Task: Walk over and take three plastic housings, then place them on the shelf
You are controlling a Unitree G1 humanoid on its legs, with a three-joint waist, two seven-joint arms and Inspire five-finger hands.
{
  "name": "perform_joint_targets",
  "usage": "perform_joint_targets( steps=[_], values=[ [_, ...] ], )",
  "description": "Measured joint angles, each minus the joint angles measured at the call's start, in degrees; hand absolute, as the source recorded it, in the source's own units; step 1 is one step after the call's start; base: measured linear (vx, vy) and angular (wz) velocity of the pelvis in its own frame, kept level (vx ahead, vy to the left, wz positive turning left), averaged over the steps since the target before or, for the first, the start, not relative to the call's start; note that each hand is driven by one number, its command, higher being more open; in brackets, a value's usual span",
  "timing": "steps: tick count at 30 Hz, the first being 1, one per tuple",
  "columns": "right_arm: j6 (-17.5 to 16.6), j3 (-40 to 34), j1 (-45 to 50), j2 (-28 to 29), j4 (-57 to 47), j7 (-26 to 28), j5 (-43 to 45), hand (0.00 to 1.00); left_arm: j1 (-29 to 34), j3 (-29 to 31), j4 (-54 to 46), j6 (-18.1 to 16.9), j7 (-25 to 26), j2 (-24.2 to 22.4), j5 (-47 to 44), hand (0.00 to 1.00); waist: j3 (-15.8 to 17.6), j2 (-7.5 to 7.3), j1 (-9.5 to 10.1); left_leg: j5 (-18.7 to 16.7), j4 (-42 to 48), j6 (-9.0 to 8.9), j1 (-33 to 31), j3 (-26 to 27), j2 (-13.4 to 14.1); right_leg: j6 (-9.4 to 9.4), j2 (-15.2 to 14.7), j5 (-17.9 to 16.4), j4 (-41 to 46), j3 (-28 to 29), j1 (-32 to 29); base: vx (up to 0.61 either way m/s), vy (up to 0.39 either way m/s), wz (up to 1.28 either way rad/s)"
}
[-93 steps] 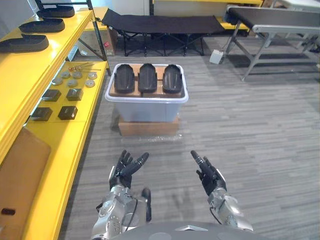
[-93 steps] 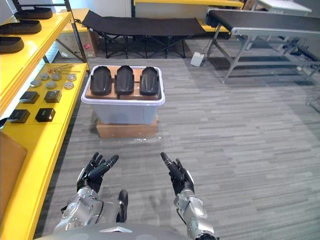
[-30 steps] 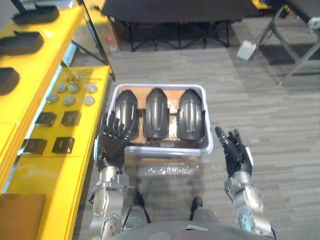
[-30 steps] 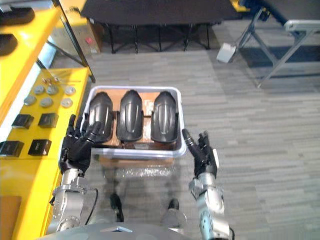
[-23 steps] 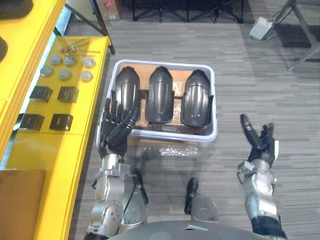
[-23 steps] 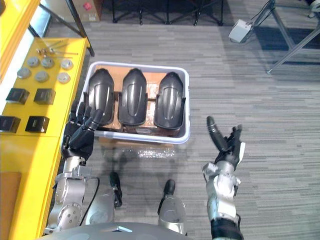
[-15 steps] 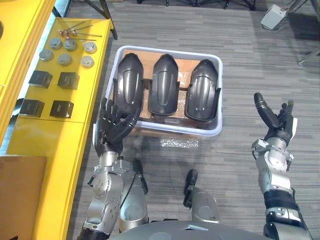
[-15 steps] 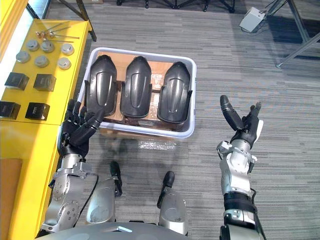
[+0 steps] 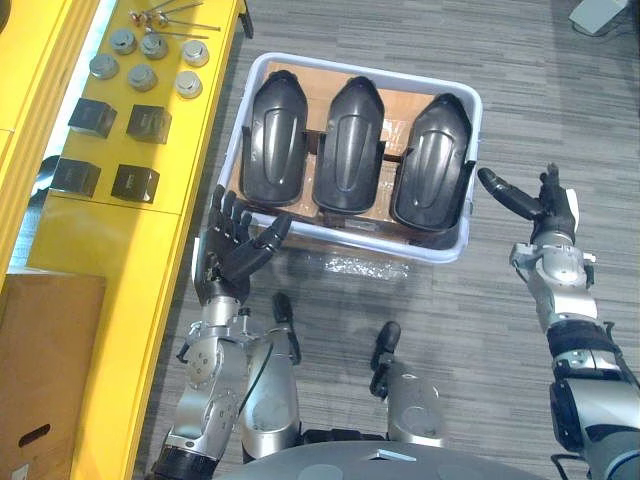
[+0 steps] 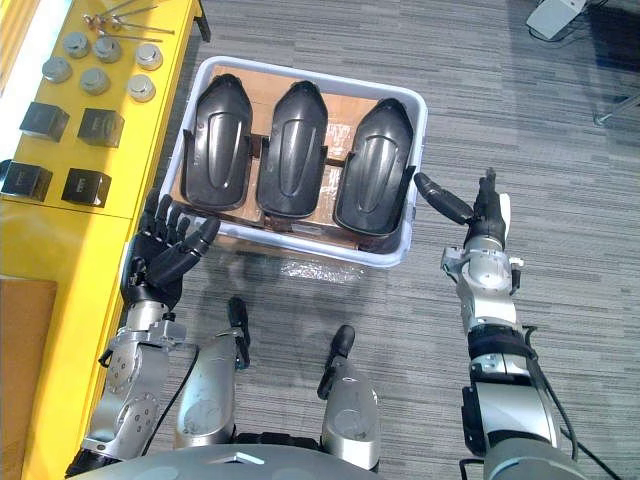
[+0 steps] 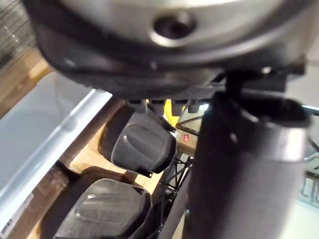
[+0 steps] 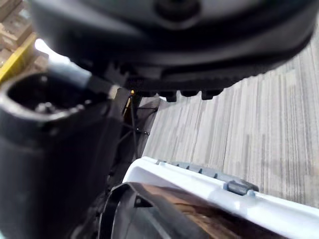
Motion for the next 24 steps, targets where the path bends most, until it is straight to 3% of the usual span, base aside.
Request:
perform_joint_targets(
  steps=[11, 21, 24],
  values=[
    [7.83, 5.11, -10.2, -3.6, 9.59, 5.66, -1.47, 1.0, -1.86, -2.64, 2.83, 0.0, 0.17, -0.06, -0.13, 1.0, 1.01, 1.89, 1.47, 0.28, 0.41, 0.36, -0.29, -0.04, 0.09, -0.02, -0.15, -0.02, 0.88, 0.15, -0.56, -0.02, 0.011, -0.01],
    [9.26, 6.59, -20.14, -7.21, 20.48, 8.78, -4.21, 1.0, -4.6, -4.87, 7.38, -0.05, 1.57, -1.17, -0.49, 1.0, 2.1, 4.09, 3.1, 0.52, 0.54, 0.6, -1.14, -0.49, -0.01, 0.03, -0.17, 0.03, 0.96, -0.45, -1.14, 0.0, 0.004, 0.01],
    [9.67, 8.63, -23.79, -8.83, 23.22, 9.01, -6.61, 1.0, -5.09, -4.9, 8.24, -0.22, 2.33, -1.55, -0.54, 1.0, 2.73, 5.44, 4.39, 0.88, 0.28, 0.68, -1.28, -0.71, -0.08, 0.02, -0.18, 0.02, 1.08, -0.72, -1.3, 0.0, 0.001, 0.02]
  ],
)
